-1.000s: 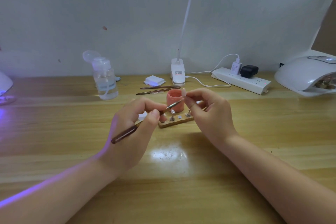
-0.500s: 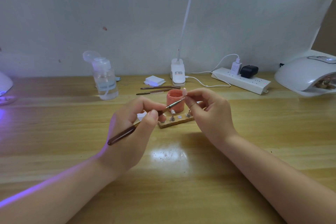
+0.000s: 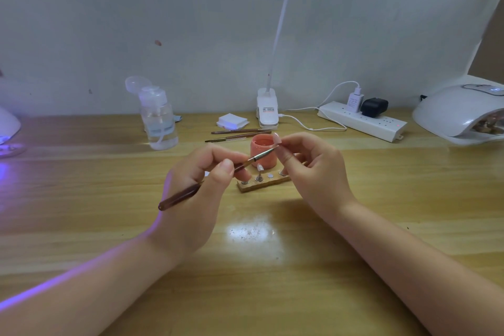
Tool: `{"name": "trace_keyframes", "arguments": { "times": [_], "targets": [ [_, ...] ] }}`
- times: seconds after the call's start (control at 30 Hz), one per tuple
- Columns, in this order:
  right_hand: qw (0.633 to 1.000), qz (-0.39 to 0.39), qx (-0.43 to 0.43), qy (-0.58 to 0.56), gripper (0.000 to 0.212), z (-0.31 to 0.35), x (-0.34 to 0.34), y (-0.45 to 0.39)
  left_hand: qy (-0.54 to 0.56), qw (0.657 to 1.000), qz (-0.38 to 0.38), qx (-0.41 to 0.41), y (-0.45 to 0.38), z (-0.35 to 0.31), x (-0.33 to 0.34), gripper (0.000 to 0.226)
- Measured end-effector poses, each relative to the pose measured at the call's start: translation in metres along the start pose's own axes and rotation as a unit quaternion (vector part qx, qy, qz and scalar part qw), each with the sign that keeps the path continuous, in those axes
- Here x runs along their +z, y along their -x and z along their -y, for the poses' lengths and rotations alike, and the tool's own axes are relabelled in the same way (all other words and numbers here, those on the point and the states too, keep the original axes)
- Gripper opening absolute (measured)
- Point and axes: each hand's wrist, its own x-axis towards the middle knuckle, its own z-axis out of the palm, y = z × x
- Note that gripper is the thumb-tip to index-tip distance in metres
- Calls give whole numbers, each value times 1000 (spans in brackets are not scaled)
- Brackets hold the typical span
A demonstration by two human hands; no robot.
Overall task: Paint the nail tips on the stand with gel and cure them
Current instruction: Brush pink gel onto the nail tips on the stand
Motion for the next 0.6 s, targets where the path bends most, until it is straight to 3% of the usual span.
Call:
{"name": "trace_keyframes", "arguments": {
  "times": [0.2, 0.4, 0.6],
  "targets": [
    [1000, -5, -4, 13, 5, -1, 1, -1, 11, 999, -13, -34, -3, 2, 3, 21],
    [998, -15, -24, 49, 5, -4, -1, -2, -3, 1000, 13, 15, 1, -1, -3, 26],
    [991, -27, -56, 117, 5, -4, -3, -2, -111, 993, -8, 31, -3, -5, 0, 24]
  ]
}}
